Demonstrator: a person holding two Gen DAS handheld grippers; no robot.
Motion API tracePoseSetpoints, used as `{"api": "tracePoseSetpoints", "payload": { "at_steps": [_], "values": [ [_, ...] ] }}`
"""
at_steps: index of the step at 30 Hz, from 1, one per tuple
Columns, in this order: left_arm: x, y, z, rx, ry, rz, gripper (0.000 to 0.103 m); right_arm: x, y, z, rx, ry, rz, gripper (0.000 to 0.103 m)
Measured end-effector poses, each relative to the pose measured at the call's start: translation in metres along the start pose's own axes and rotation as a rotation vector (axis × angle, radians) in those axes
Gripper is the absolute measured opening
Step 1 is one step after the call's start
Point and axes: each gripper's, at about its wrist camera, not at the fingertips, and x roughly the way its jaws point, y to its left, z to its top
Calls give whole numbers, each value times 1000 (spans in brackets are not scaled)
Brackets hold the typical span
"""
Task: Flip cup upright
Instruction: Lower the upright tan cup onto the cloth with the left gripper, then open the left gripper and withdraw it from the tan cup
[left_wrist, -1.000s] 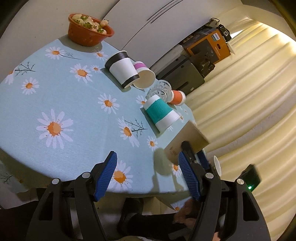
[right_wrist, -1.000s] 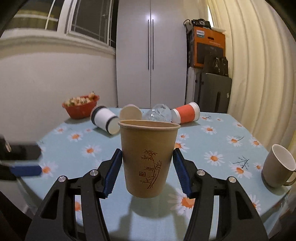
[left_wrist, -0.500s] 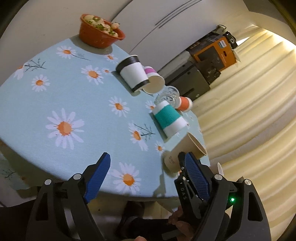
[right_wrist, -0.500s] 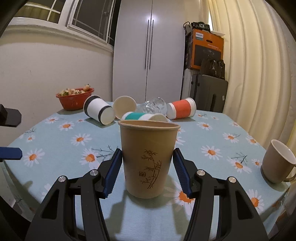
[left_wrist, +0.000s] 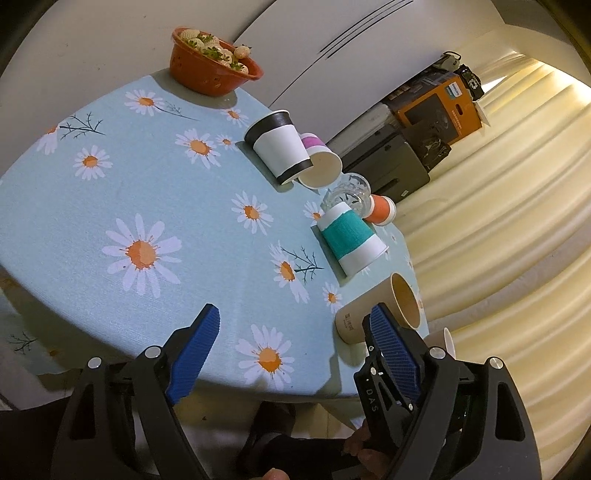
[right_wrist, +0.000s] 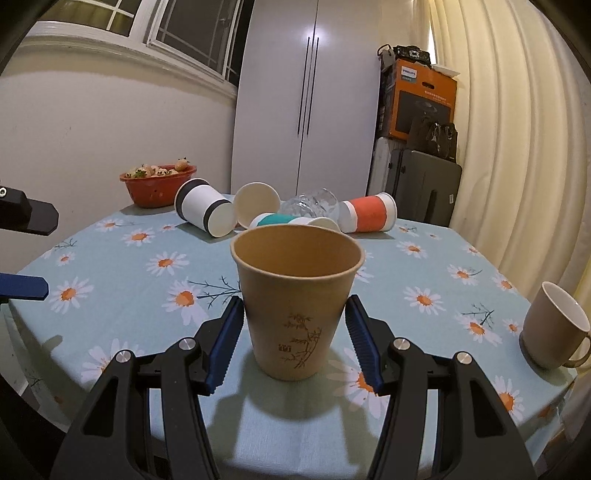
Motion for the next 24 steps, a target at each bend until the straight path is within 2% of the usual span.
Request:
{"api": "tracePoseSetpoints", "payload": {
  "at_steps": [3,13,18,22,24],
  "values": [
    [0,0,0,0,0,-2,82,0,1,1,7,8,16,58],
    [-4,2,0,-6,-10,2,82,-9,1,7,17,31,31,72],
    [-9,-4,0,32,-37,22,82,-45,-12,27,38,-7,43,90],
    [-11,-8,0,55,-37,30,82,-76,-31,46,38,-42,60,98],
    [-11,-10,0,69,-38,32,82,-88,-40,54,26,-51,73,98]
  ]
}}
